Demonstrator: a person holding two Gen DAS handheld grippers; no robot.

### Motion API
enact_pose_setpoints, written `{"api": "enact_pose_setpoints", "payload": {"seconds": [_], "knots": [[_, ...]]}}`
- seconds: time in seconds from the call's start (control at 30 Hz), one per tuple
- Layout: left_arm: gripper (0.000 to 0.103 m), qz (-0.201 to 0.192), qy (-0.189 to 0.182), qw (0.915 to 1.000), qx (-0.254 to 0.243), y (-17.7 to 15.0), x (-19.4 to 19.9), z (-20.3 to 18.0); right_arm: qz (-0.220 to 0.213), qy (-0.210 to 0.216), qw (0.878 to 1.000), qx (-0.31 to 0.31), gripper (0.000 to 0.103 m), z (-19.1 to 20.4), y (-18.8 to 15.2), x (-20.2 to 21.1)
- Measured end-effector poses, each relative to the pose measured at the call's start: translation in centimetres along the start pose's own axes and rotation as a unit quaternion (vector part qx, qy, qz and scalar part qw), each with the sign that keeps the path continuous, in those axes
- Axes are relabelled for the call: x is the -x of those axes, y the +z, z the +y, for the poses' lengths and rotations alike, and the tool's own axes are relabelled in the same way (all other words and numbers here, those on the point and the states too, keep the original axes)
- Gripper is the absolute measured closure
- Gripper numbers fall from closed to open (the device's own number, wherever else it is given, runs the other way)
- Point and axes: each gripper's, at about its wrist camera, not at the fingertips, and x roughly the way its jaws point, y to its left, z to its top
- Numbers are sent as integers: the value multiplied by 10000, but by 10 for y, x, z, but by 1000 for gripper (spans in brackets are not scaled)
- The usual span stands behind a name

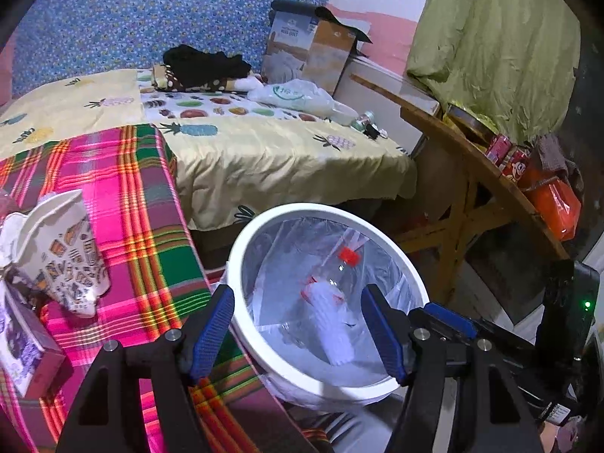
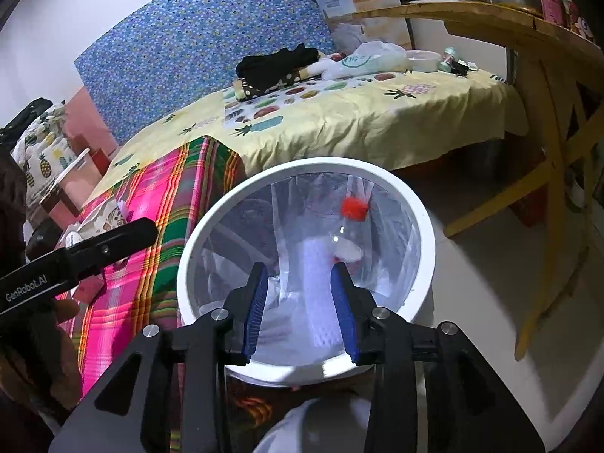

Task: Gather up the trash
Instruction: 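Carry both items to the white bin and release them inside, then move both tools back over the table toward the juice carton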

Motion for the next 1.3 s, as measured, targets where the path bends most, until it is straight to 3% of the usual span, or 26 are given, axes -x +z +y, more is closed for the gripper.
{"api": "enact_pose_setpoints", "payload": {"seconds": [0.63,1.3], "knots": [[34,-367,814,9958,224,-45,79,38,-164,651,9961,580,67,49,-9,17],[34,-548,1653,9827,626,-83,127,82,24,1257,9849,1194,66,101,-27,15]]}}
